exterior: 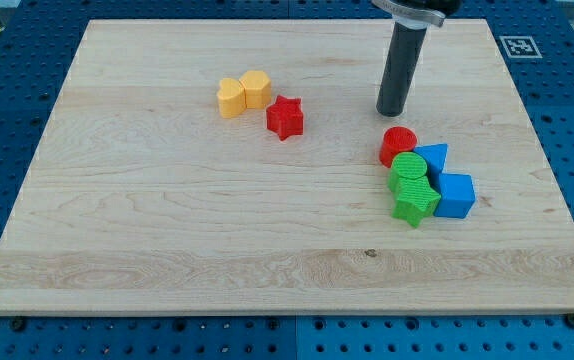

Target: Move the red star to the top left of the red circle

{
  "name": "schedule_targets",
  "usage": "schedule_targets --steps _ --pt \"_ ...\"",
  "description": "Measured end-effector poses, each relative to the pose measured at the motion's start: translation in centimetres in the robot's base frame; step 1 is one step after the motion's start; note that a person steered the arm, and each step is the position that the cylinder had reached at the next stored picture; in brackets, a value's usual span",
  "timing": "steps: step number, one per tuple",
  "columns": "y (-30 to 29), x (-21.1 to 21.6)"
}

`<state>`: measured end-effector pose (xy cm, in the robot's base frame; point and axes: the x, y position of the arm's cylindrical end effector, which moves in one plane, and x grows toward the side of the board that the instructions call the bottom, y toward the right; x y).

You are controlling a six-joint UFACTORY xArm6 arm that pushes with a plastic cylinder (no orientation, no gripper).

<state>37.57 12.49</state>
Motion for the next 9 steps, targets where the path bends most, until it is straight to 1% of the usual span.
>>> schedule_targets --steps 6,7,8,9 --pt "0.6 -0.4" --pt "0.2 -2.7" --pt "-0.9 -6.5" --pt "-6.4 -6.0"
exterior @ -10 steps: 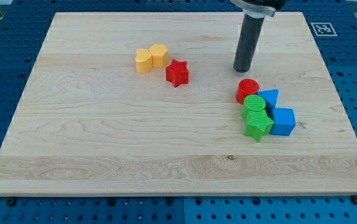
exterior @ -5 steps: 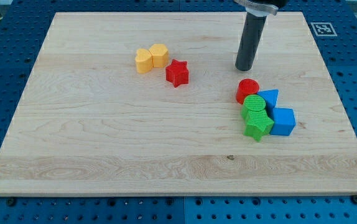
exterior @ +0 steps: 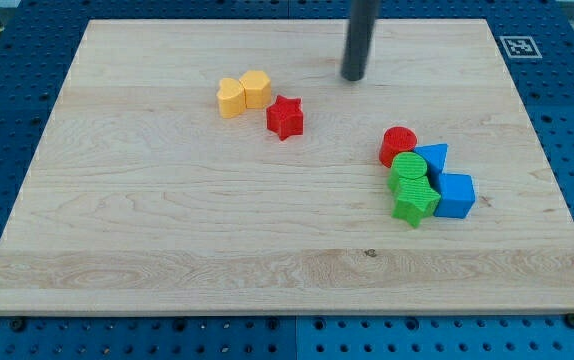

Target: Move the red star to the top left of the red circle

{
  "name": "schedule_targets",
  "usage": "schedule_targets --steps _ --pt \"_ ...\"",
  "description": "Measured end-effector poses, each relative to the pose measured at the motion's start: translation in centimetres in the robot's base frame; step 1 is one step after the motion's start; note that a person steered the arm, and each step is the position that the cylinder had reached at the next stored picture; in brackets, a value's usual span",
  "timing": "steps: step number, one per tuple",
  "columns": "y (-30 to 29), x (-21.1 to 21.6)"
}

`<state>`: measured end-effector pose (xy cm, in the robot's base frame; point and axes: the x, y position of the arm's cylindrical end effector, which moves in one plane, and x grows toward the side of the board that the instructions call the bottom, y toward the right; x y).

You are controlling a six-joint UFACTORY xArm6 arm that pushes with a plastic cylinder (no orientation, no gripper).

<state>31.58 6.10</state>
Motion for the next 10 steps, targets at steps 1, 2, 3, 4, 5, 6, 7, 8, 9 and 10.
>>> schedule_targets --steps 1,2,3,4,5,6,7,8,9,10 --pt "-2.2 3.2" --pt "-2.2 7.2" --pt "-2.3 10.2" --pt "-5.4 12.3" --pt "-10.9 12.8" --pt "-12.3 7.6" --pt "-7.2 7.4" --pt "-5.5 7.4" --pt "-6.0 7.3" --pt "-6.2 11.0"
